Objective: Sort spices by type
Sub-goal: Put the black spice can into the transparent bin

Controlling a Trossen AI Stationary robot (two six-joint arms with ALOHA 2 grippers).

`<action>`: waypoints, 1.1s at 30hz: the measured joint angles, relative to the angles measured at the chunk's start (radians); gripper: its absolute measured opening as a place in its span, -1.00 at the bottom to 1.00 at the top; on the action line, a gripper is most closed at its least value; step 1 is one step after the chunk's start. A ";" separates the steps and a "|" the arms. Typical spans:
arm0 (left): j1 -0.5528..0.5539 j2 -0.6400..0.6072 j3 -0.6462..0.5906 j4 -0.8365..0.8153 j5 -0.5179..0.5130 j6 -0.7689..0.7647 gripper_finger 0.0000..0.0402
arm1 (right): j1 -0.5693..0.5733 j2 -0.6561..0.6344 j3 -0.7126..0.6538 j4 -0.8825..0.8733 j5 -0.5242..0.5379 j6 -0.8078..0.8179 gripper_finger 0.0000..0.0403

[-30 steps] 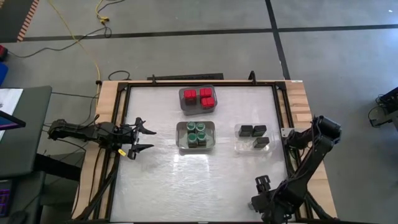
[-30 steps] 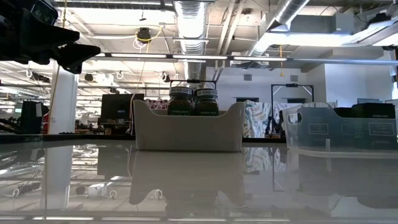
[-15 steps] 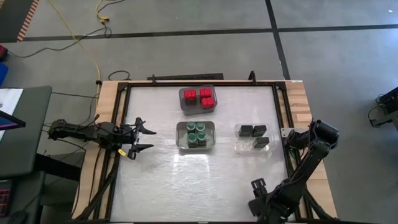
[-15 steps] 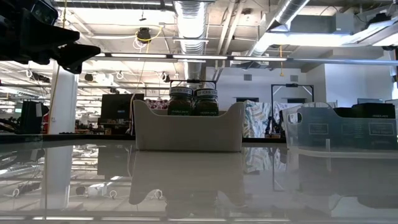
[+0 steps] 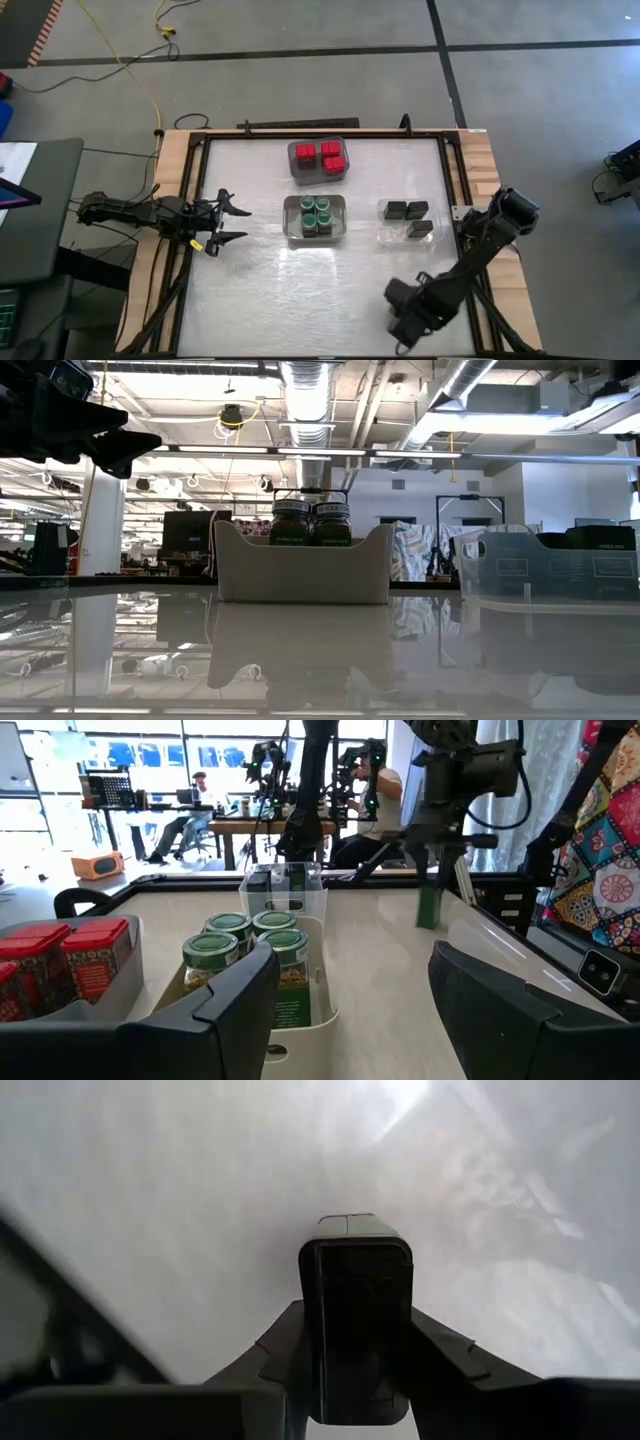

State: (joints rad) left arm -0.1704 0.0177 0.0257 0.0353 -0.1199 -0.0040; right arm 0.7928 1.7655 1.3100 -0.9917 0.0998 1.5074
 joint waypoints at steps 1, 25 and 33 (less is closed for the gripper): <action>0.000 0.000 0.000 0.000 0.000 0.000 0.23 | -0.011 -0.005 0.000 0.002 0.014 0.032 -0.28; 0.000 0.000 0.000 0.000 0.000 0.000 0.23 | -0.254 -0.066 0.011 0.141 0.064 0.223 -0.28; 0.000 0.000 0.000 0.000 0.000 0.000 0.23 | -0.377 -0.066 0.168 0.072 0.091 0.255 -0.28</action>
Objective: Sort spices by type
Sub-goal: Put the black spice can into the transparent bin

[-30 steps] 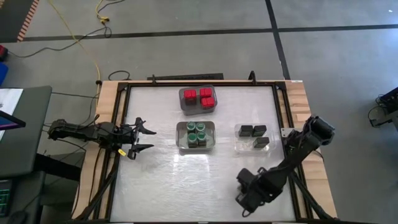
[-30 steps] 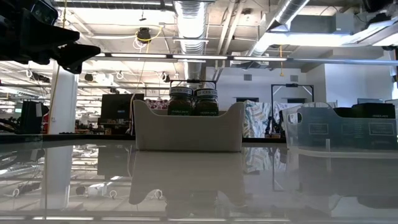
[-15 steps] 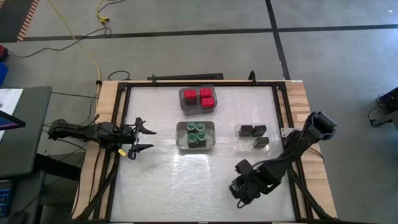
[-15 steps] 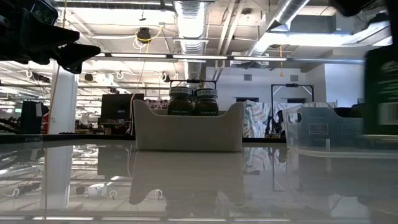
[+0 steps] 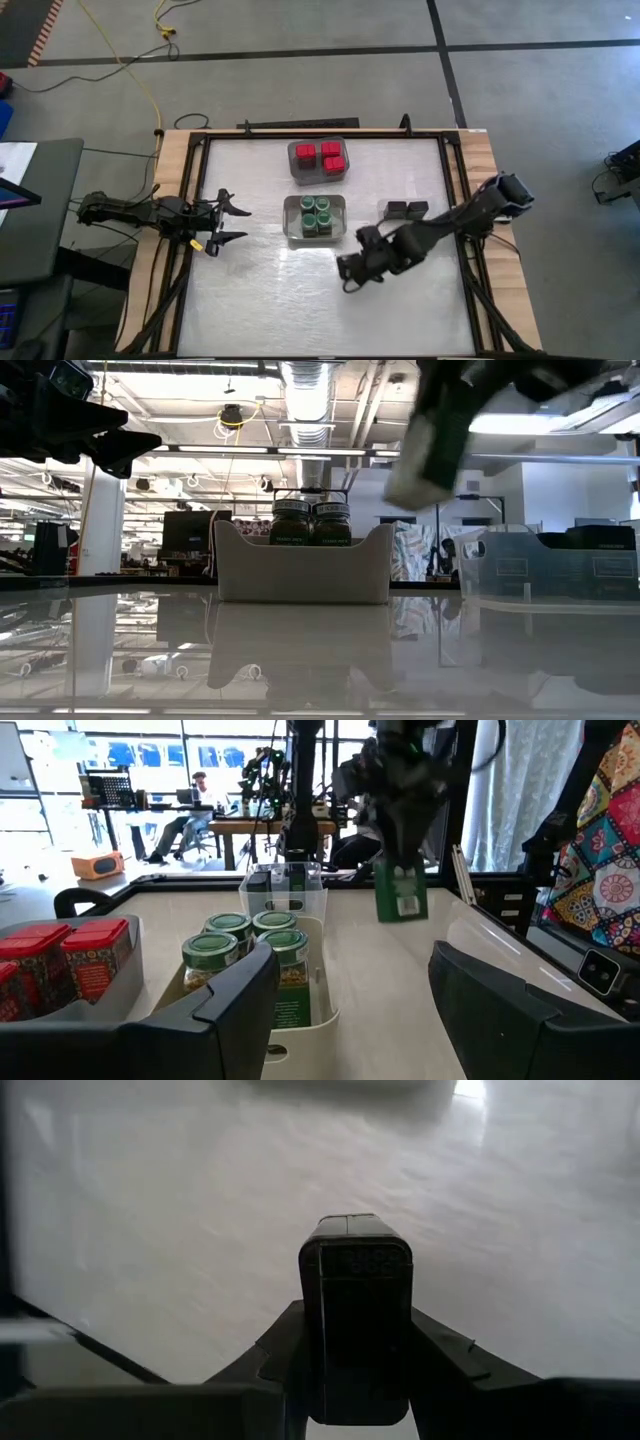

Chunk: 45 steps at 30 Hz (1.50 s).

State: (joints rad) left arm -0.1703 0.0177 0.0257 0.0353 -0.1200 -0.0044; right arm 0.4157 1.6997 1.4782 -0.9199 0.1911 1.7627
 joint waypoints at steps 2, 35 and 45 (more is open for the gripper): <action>0.000 0.000 0.000 0.000 0.000 0.000 0.23 | -0.016 0.005 0.049 -0.062 0.014 0.063 -0.28; 0.000 0.000 0.000 0.000 0.000 0.000 0.23 | -0.050 0.007 0.241 -0.553 -0.092 0.334 -0.28; 0.000 0.000 0.000 0.000 0.000 0.000 0.23 | 0.092 0.007 -0.025 -0.314 -0.120 0.495 -0.28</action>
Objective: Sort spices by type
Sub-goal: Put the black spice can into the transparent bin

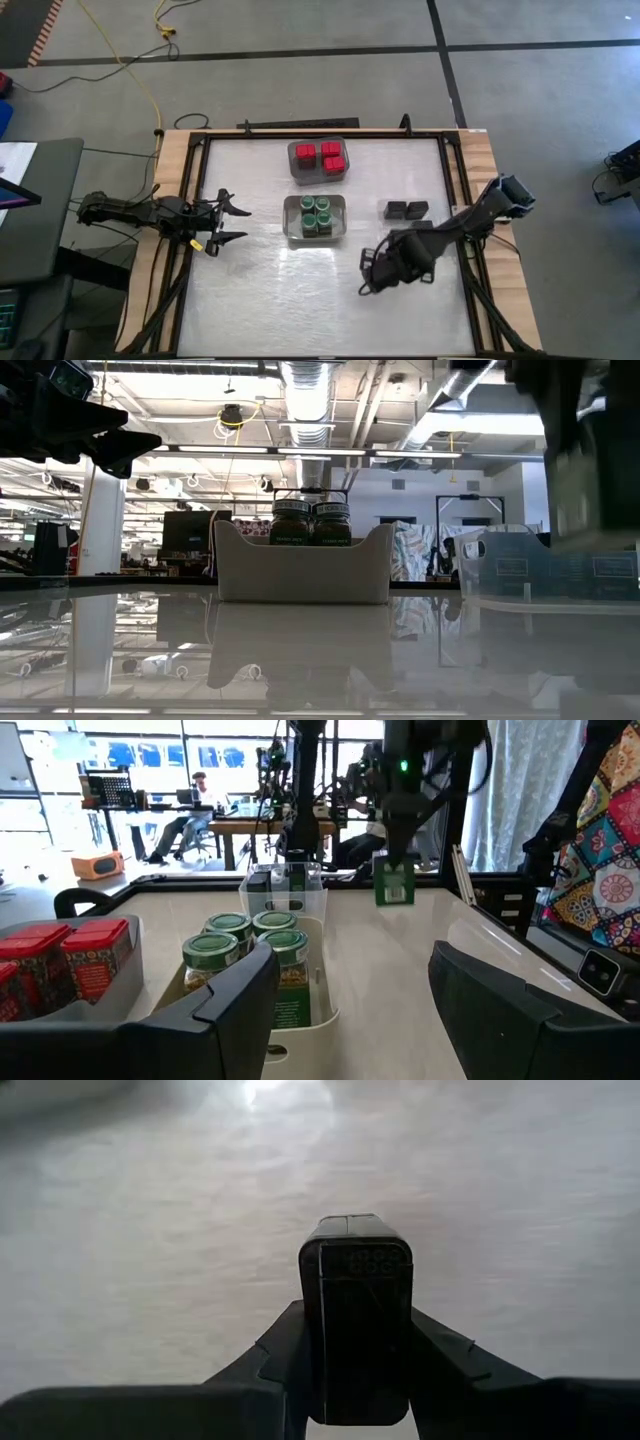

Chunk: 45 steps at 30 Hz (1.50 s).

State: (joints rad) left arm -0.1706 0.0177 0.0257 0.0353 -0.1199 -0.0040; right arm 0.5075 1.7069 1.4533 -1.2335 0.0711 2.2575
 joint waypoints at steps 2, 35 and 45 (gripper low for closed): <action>0.000 0.000 0.000 0.000 0.000 0.000 0.23 | 0.005 0.000 -0.048 0.044 0.000 0.005 -0.28; 0.000 0.000 0.000 0.000 0.000 0.000 0.23 | -0.017 0.000 -0.168 0.131 0.015 0.038 0.04; 0.000 0.000 0.000 0.000 0.000 0.000 0.23 | -0.009 -0.005 -0.161 0.081 0.017 -0.032 0.31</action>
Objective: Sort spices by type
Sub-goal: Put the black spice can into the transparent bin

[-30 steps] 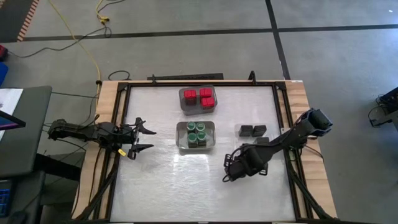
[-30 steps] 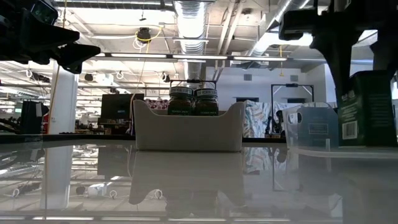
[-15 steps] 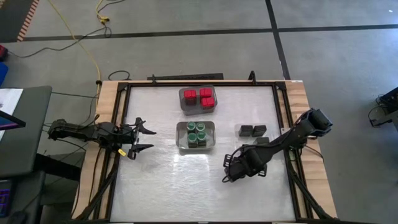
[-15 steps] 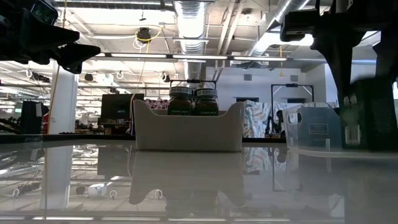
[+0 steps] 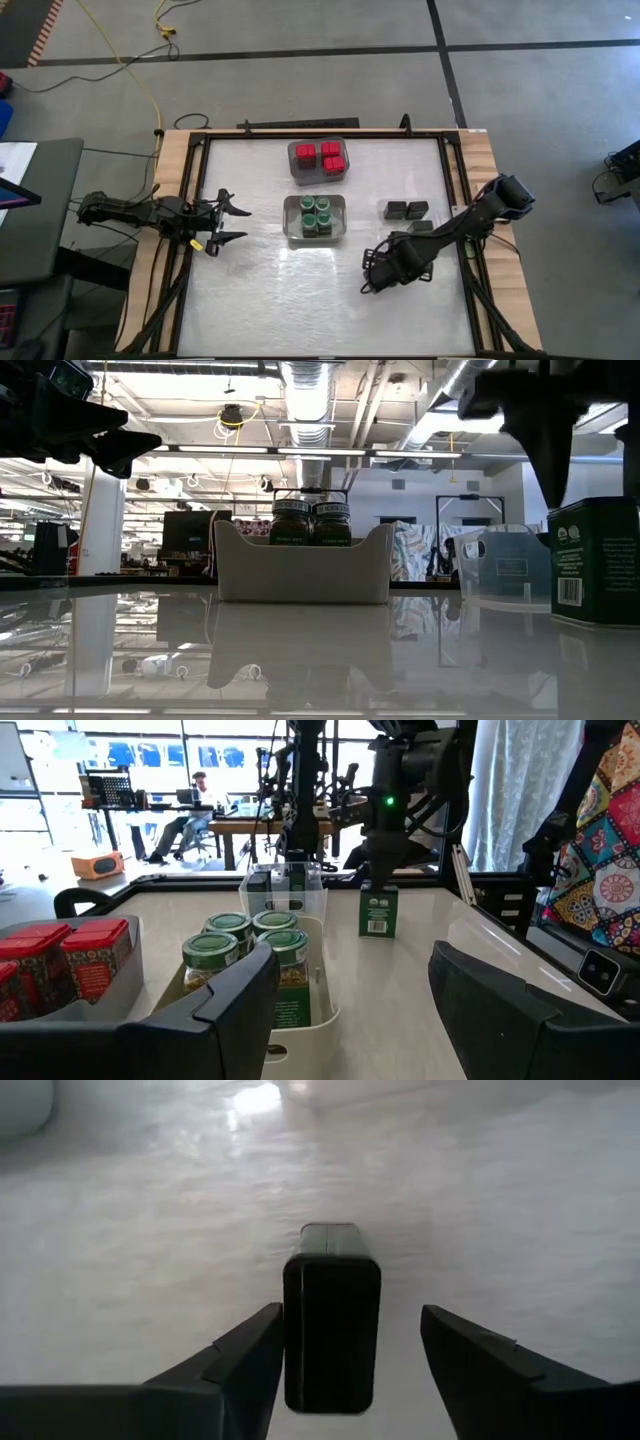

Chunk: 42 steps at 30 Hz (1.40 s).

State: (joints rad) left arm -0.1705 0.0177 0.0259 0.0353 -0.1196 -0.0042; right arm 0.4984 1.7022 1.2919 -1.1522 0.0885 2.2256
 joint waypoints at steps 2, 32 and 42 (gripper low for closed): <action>0.000 0.000 0.000 0.000 0.000 0.000 0.23 | 0.000 -0.010 0.019 -0.002 0.000 -0.039 0.32; 0.000 0.000 0.000 0.000 0.000 0.000 0.23 | -0.033 -0.117 0.119 -0.097 -0.063 -2.185 0.16; 0.000 0.000 0.000 0.000 0.000 0.000 0.23 | 0.026 -0.111 0.103 -0.111 -0.011 -2.901 -0.01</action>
State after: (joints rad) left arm -0.1703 0.0177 0.0259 0.0353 -0.1198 -0.0040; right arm 0.5240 1.5913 1.3948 -1.2627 0.0780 -0.6756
